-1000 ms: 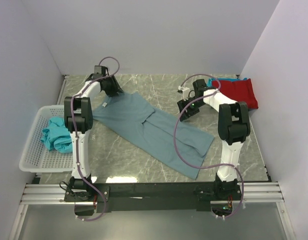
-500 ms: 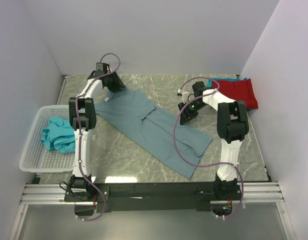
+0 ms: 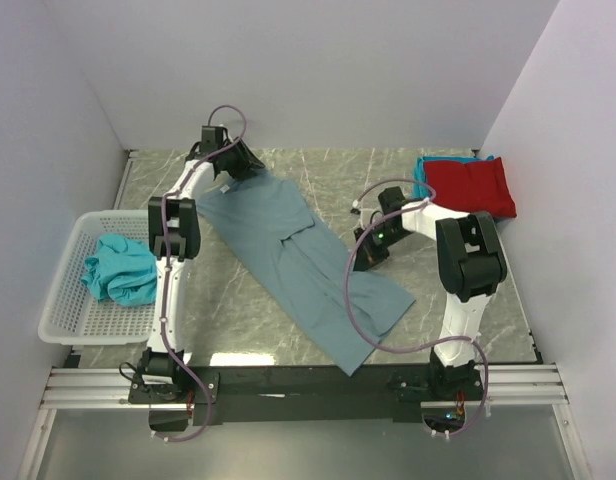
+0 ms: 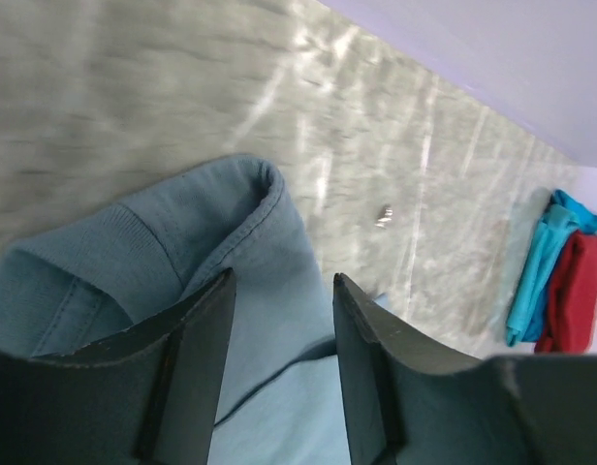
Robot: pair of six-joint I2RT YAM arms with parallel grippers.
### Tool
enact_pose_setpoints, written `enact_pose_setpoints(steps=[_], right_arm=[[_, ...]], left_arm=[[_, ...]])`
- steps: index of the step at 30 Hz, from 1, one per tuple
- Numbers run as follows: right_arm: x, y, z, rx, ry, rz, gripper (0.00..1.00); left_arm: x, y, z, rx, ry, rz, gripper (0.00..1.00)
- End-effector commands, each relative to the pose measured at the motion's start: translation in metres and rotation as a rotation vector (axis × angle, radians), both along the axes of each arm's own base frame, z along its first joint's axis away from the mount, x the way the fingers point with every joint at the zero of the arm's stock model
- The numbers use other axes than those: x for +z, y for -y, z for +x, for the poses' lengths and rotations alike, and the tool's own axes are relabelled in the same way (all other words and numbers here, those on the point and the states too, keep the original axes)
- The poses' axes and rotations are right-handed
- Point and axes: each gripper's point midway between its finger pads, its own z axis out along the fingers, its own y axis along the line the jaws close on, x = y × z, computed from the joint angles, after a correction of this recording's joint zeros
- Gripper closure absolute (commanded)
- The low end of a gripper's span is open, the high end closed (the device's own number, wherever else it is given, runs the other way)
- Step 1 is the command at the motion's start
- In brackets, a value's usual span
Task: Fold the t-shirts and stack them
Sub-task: Fold the tshirt
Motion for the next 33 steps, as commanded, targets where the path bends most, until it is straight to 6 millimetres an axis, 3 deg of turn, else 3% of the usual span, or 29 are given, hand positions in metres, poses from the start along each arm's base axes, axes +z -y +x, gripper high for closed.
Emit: enact_pose_setpoints(steps=[1,5,7,8,9,10,12,13,14,15,16,17,18,19,20,22,23,24,25,26,27,28,29,30,31,32,33], right_arm=[[0.005,-0.017,-0.029,0.029,-0.029,-0.002,0.86],[0.005,-0.029,-0.04,0.074,-0.025,-0.011,0.78],[0.007,-0.027,-0.031,0.064,-0.001,-0.035,0.74],[0.012,-0.025,-0.023,0.056,0.031,-0.046,0.72],[0.015,-0.016,-0.011,0.028,0.068,-0.074,0.63],[0.027,-0.015,0.009,0.011,0.127,-0.074,0.59],[0.036,-0.009,0.033,-0.005,0.185,-0.086,0.55],[0.052,-0.014,0.054,-0.006,0.236,-0.072,0.53],[0.047,-0.018,0.063,-0.008,0.22,-0.067,0.54],[0.049,-0.023,0.071,-0.012,0.221,-0.052,0.53],[0.067,-0.034,0.091,-0.017,0.259,-0.006,0.54],[0.057,-0.041,0.099,-0.039,0.219,0.01,0.54],[0.058,-0.047,0.107,-0.052,0.213,0.032,0.53],[0.07,-0.054,0.126,-0.07,0.253,0.066,0.53],[0.058,-0.061,0.132,-0.122,0.197,0.073,0.52],[0.063,-0.074,0.156,-0.173,0.215,0.116,0.5],[0.052,-0.08,0.16,-0.223,0.168,0.126,0.49],[0.05,-0.084,0.166,-0.242,0.165,0.135,0.48],[0.054,-0.092,0.175,-0.256,0.188,0.151,0.48],[0.042,-0.099,0.177,-0.286,0.156,0.139,0.47],[0.04,-0.104,0.18,-0.298,0.154,0.137,0.47],[0.042,-0.11,0.185,-0.304,0.16,0.142,0.47],[0.035,-0.117,0.183,-0.304,0.14,0.138,0.47],[0.033,-0.12,0.184,-0.309,0.136,0.135,0.47],[0.034,-0.125,0.184,-0.302,0.138,0.139,0.47],[0.027,-0.129,0.182,-0.297,0.125,0.134,0.47],[0.025,-0.132,0.18,-0.294,0.12,0.132,0.48]], left_arm=[[0.002,0.016,0.008,-0.008,0.035,-0.04,0.48],[0.021,0.034,0.009,-0.042,0.082,-0.067,0.44],[0.029,0.039,0.01,-0.047,0.095,-0.081,0.42],[0.036,0.04,0.011,-0.046,0.108,-0.082,0.42],[0.042,0.037,0.012,-0.046,0.122,-0.062,0.41],[0.048,0.032,0.014,-0.037,0.133,-0.034,0.41],[0.078,0.015,0.023,0.017,0.207,0.068,0.37],[0.086,0.008,0.022,0.008,0.238,0.132,0.35],[0.122,-0.002,0.023,0.043,0.305,0.179,0.29],[0.127,-0.009,0.02,0.037,0.329,0.237,0.27],[0.146,-0.015,0.019,0.047,0.373,0.266,0.25],[0.191,-0.023,0.012,0.079,0.448,0.299,0.21],[0.195,-0.031,0.006,0.072,0.463,0.346,0.2],[0.235,-0.035,-0.005,0.087,0.527,0.36,0.18],[0.247,-0.04,-0.011,0.094,0.547,0.374,0.18],[0.254,-0.045,-0.027,0.083,0.547,0.386,0.18],[0.286,-0.046,-0.044,0.087,0.598,0.374,0.18],[0.268,-0.045,-0.056,0.057,0.56,0.366,0.18],[0.295,-0.046,-0.077,0.057,0.606,0.354,0.19],[0.297,-0.046,-0.089,0.047,0.612,0.349,0.19],[0.271,-0.044,-0.103,0.017,0.57,0.346,0.19],[0.268,-0.042,-0.116,0.0,0.569,0.342,0.19],[0.29,-0.044,-0.141,-0.001,0.62,0.336,0.19],[0.256,-0.045,-0.157,-0.024,0.558,0.348,0.19],[0.25,-0.045,-0.171,-0.035,0.546,0.347,0.19],[0.264,-0.047,-0.194,-0.035,0.582,0.347,0.19],[0.23,-0.047,-0.212,-0.06,0.518,0.35,0.19]])
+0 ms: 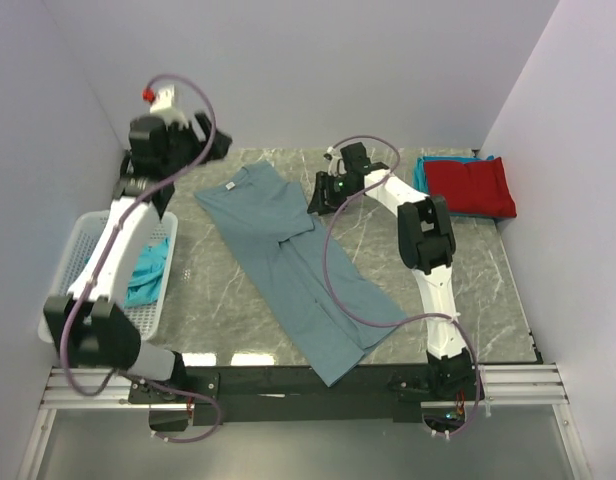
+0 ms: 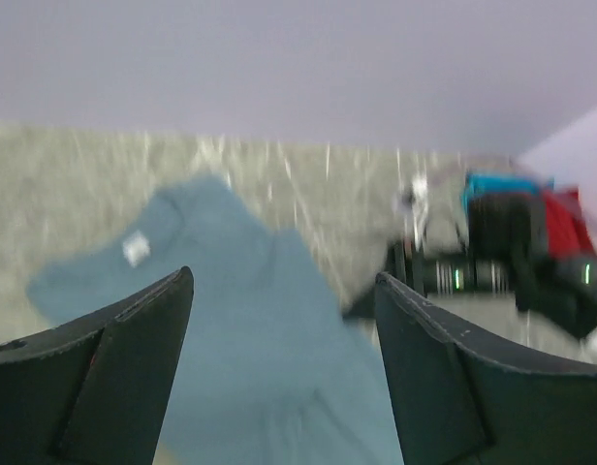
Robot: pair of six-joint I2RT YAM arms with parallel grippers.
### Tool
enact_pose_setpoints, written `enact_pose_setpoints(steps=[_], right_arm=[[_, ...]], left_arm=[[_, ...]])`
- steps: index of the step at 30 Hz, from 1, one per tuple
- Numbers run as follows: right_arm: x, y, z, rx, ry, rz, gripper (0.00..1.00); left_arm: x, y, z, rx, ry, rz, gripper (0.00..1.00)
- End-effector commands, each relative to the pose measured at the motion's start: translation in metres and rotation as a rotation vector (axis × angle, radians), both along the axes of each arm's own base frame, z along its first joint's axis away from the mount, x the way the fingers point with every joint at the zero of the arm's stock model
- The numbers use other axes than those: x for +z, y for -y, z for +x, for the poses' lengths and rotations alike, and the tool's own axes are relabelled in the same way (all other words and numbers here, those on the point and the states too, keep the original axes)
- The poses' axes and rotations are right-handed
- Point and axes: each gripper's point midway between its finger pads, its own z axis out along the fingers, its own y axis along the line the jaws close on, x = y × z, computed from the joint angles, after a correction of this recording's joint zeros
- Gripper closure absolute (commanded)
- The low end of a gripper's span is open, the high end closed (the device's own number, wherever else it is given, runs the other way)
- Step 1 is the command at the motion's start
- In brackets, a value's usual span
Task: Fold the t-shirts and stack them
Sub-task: Fold the tshirt
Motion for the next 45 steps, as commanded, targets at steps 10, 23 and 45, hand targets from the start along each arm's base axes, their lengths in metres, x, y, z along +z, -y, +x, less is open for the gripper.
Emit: enact_pose_setpoints(steps=[10,23,45], right_arm=[[-0.012,-0.012,0.019,-0.113,-0.026,-0.008,0.86],[0.01,0.08,0.023,-0.304,-0.021,0.004,1.0],[0.108,0.153,0.021,-0.153,0.419,-0.132,0.52]], left_arm=[[-0.136,0.01,-0.134,-0.089,-0.261,-0.091,0.2],[-0.193,0.021,-0.12,-0.067,-0.463,-0.192,0.25],[-0.318,0.068,0.042,-0.068,-0.807,0.035,0.4]])
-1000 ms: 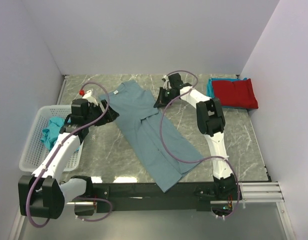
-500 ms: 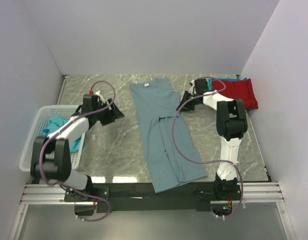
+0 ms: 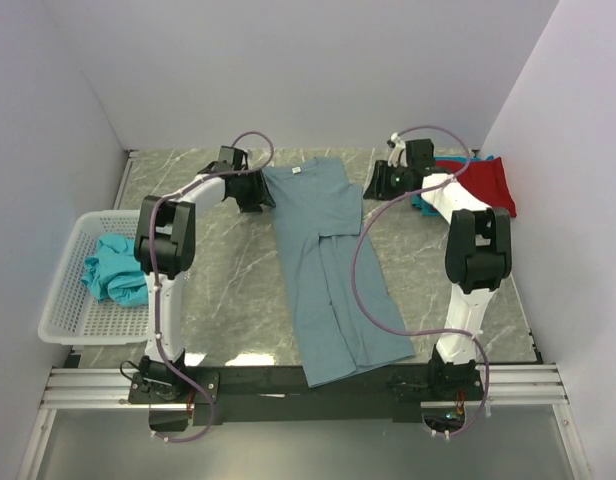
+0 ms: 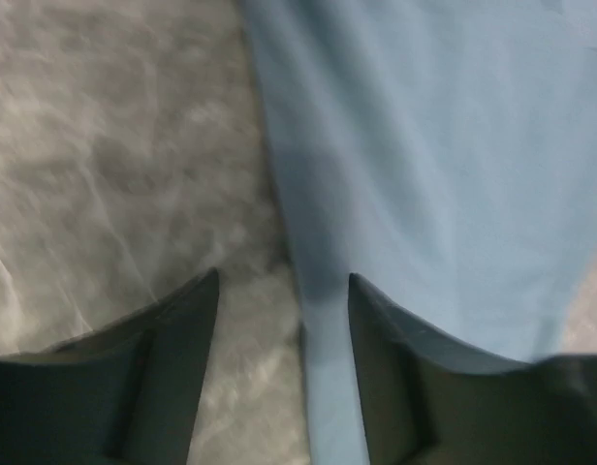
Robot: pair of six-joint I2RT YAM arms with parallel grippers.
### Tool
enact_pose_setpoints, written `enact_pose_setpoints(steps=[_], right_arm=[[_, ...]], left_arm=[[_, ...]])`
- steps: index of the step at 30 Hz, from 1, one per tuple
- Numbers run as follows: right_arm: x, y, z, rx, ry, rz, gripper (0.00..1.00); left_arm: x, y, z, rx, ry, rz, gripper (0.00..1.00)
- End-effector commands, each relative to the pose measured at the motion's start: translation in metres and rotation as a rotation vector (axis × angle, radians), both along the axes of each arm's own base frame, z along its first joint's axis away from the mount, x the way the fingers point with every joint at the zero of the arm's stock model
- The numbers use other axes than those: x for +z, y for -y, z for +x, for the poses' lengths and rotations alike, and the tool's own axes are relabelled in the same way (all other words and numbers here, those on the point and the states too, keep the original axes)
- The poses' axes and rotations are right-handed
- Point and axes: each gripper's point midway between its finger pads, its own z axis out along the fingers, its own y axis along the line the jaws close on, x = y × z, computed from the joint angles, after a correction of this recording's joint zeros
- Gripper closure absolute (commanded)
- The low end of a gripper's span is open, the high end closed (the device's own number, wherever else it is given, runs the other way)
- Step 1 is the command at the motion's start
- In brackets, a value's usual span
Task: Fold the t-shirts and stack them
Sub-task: Fold the tshirt
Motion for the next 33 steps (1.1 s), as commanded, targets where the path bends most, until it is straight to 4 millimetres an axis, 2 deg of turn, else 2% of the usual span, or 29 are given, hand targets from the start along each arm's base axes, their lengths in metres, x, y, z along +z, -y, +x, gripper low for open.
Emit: enact_pose_setpoints(steps=[1,2,3,4,6,7,9,10,11,12,13,14,15,18,21,22,24,26,27,29,30,32,33], right_arm=[[0.067,-0.001,0.018,0.177,0.242,-0.034,0.5],[0.071,0.001,0.019,0.198,0.26,-0.014,0.43],[0.079,-0.008,0.019,0.251,0.291,0.041,0.36],[0.08,-0.01,0.021,0.256,0.303,0.061,0.29],[0.079,-0.012,0.031,0.244,0.309,0.081,0.27],[0.079,-0.011,0.037,0.212,0.304,0.087,0.26],[0.075,-0.009,0.05,0.16,0.311,0.08,0.16],[0.069,0.0,0.059,0.095,0.302,0.039,0.14],[0.078,0.0,0.069,0.075,0.313,0.042,0.14],[0.055,-0.002,0.069,0.065,0.219,0.064,0.14],[0.05,-0.004,0.071,0.069,0.179,0.076,0.13],[0.059,-0.007,0.077,0.073,0.163,0.09,0.13],[0.042,-0.008,0.08,0.044,0.11,0.113,0.13],[0.025,-0.008,0.087,-0.031,0.056,0.123,0.13],[0.012,-0.004,0.09,-0.096,0.013,0.112,0.16],[0.009,-0.002,0.09,-0.114,0.001,0.109,0.21],[-0.003,-0.002,0.087,-0.144,-0.042,0.119,0.27],[-0.015,-0.005,0.081,-0.15,-0.087,0.137,0.39],[-0.026,-0.008,0.079,-0.157,-0.119,0.148,0.42],[-0.041,-0.009,0.077,-0.171,-0.149,0.146,0.44],[-0.046,-0.009,0.077,-0.177,-0.156,0.148,0.44],[-0.046,-0.013,0.079,-0.176,-0.171,0.168,0.45],[-0.051,-0.013,0.078,-0.186,-0.19,0.169,0.45]], left_arm=[[-0.018,-0.023,0.012,0.039,-0.05,0.125,0.46],[-0.022,-0.023,0.014,0.039,-0.058,0.128,0.48],[-0.033,-0.022,0.015,0.036,-0.08,0.13,0.5],[-0.026,-0.019,0.024,0.032,-0.065,0.118,0.54],[-0.032,-0.016,0.031,0.039,-0.071,0.108,0.57],[-0.023,-0.014,0.042,0.043,-0.043,0.103,0.59],[-0.032,-0.019,0.051,0.064,-0.051,0.113,0.63],[-0.023,-0.019,0.061,0.073,-0.031,0.108,0.69],[-0.022,-0.023,0.066,0.082,-0.031,0.095,0.72],[-0.022,-0.024,0.074,0.085,-0.022,0.083,0.76],[-0.022,-0.024,0.076,0.089,-0.024,0.07,0.78],[-0.02,-0.028,0.081,0.092,-0.018,0.05,0.79],[-0.022,-0.028,0.084,0.092,-0.016,0.035,0.8],[-0.018,-0.029,0.093,0.094,0.007,-0.031,0.81],[-0.015,-0.027,0.099,0.092,0.011,-0.085,0.77],[-0.012,-0.026,0.101,0.092,0.02,-0.094,0.72],[-0.006,-0.025,0.104,0.093,0.037,-0.107,0.7],[-0.003,-0.028,0.104,0.099,0.044,-0.114,0.68],[0.009,-0.03,0.105,0.098,0.064,-0.12,0.68],[0.016,-0.034,0.102,0.091,0.079,-0.126,0.67],[0.036,-0.035,0.101,0.084,0.115,-0.132,0.66],[0.047,-0.043,0.095,0.068,0.149,-0.113,0.6],[0.08,-0.045,0.092,0.057,0.212,-0.108,0.57]])
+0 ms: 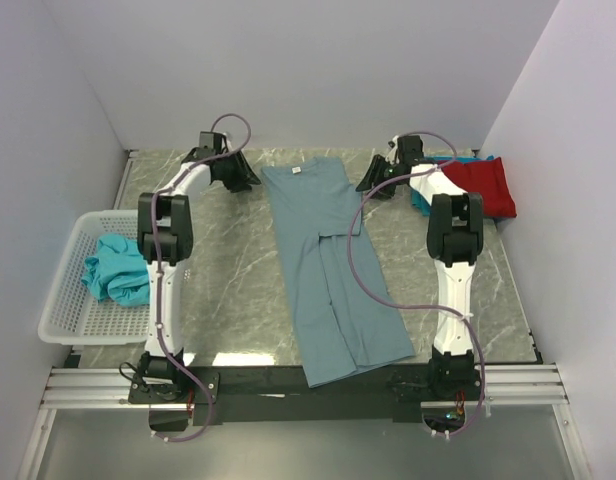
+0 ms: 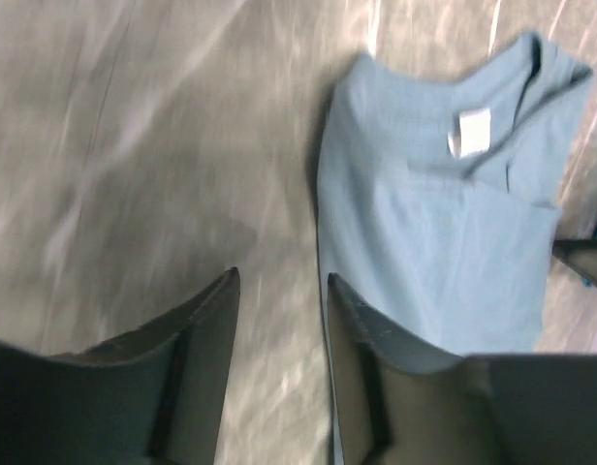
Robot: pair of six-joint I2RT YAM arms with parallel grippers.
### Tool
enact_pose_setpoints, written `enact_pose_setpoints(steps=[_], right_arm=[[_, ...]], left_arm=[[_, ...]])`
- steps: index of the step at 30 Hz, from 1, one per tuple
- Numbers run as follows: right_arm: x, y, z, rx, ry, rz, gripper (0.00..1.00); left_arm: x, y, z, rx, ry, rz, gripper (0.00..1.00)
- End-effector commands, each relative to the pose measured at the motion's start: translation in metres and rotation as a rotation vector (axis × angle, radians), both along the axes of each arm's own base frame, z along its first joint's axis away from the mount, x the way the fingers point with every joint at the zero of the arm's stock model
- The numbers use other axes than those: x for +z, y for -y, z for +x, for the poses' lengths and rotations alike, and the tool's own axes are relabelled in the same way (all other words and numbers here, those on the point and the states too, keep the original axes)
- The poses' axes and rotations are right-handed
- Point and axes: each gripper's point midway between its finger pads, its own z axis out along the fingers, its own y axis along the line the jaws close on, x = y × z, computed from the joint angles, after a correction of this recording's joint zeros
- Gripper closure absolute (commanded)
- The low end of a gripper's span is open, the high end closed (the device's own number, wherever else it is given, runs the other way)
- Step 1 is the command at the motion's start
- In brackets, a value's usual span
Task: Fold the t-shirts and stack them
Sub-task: Fold the tshirt
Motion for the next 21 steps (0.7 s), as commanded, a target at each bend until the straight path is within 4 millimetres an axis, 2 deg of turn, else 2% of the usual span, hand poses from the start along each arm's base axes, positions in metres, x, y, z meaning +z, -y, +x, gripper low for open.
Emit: enact_pose_setpoints(steps=[1,2,3,4,5,6,7,8,9,10,11,12,13,14,15,18,21], right_arm=[[-0.006,-0.006,0.004,-0.034,-0.041,0.022,0.45],[-0.003,-0.007,0.006,-0.037,-0.04,0.028,0.45],[-0.006,-0.008,0.006,-0.041,-0.051,0.033,0.46],[-0.005,-0.008,0.008,-0.044,-0.048,0.036,0.46],[-0.007,-0.009,0.008,-0.051,-0.056,0.045,0.47],[-0.009,-0.011,0.008,-0.049,-0.063,0.053,0.49],[-0.01,-0.013,0.008,-0.048,-0.07,0.062,0.5],[-0.013,-0.015,0.007,-0.048,-0.085,0.074,0.51],[-0.015,-0.016,0.006,-0.048,-0.092,0.078,0.52],[-0.017,-0.017,0.005,-0.048,-0.1,0.083,0.52],[-0.021,-0.017,0.003,-0.048,-0.113,0.084,0.54],[-0.022,-0.017,0.003,-0.047,-0.118,0.085,0.54],[-0.023,-0.016,0.002,-0.05,-0.124,0.086,0.55],[-0.025,-0.017,0.001,-0.047,-0.127,0.084,0.56],[-0.025,-0.016,0.001,-0.05,-0.128,0.085,0.58],[-0.028,-0.018,0.001,-0.051,-0.135,0.095,0.68],[-0.027,-0.018,0.002,-0.057,-0.133,0.095,0.77]], left_arm=[[0.085,-0.011,-0.006,-0.042,0.191,0.044,0.52],[0.1,-0.015,-0.007,-0.033,0.229,0.069,0.49],[0.127,-0.017,-0.018,-0.036,0.273,0.077,0.48],[0.14,-0.019,-0.024,-0.043,0.3,0.089,0.47],[0.178,-0.021,-0.034,-0.039,0.375,0.092,0.47],[0.171,-0.021,-0.048,-0.048,0.358,0.091,0.47],[0.18,-0.021,-0.057,-0.056,0.378,0.093,0.47],[0.213,-0.022,-0.071,-0.055,0.453,0.092,0.47],[0.198,-0.024,-0.087,-0.058,0.42,0.097,0.46],[0.202,-0.025,-0.098,-0.057,0.432,0.094,0.46],[0.227,-0.026,-0.114,-0.055,0.492,0.093,0.45],[0.208,-0.028,-0.13,-0.056,0.454,0.098,0.45],[0.208,-0.028,-0.14,-0.062,0.463,0.098,0.45],[0.22,-0.03,-0.155,-0.06,0.497,0.1,0.45],[0.199,-0.032,-0.168,-0.063,0.454,0.112,0.45],[0.177,-0.042,-0.2,-0.079,0.424,0.179,0.45],[0.15,-0.061,-0.222,-0.049,0.384,0.279,0.44]])
